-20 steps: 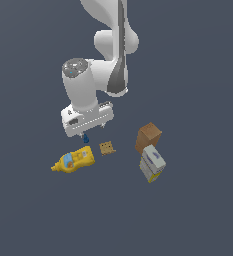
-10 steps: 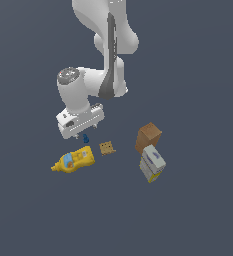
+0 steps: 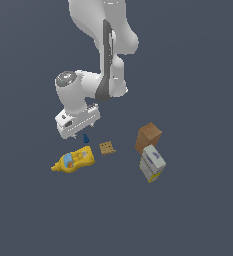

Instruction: Pick up a designated object from a clutter of objects.

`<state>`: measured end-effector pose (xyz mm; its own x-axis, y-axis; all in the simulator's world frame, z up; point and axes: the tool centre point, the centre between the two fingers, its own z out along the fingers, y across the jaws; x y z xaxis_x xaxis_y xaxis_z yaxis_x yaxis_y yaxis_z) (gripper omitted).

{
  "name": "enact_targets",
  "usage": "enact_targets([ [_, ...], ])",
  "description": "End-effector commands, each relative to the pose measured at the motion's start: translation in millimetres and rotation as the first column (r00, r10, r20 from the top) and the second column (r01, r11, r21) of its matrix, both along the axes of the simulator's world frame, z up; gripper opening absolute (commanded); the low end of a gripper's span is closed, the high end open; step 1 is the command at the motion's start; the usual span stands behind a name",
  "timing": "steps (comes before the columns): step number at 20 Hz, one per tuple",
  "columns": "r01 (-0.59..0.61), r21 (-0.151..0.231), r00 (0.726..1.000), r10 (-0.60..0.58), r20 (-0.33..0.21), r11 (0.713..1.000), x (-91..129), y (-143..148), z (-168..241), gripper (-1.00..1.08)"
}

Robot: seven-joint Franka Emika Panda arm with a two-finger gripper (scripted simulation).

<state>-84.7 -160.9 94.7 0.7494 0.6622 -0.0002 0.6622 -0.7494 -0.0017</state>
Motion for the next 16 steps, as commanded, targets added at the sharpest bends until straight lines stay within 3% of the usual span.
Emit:
enact_targets([
  [1,-0.009,-0.001,1.000,0.009,0.001,1.000,-2,-2,-2,1.00],
  [16,-0.009,-0.001,1.000,0.009,0.001,1.000,-3,-2,-37,1.00],
])
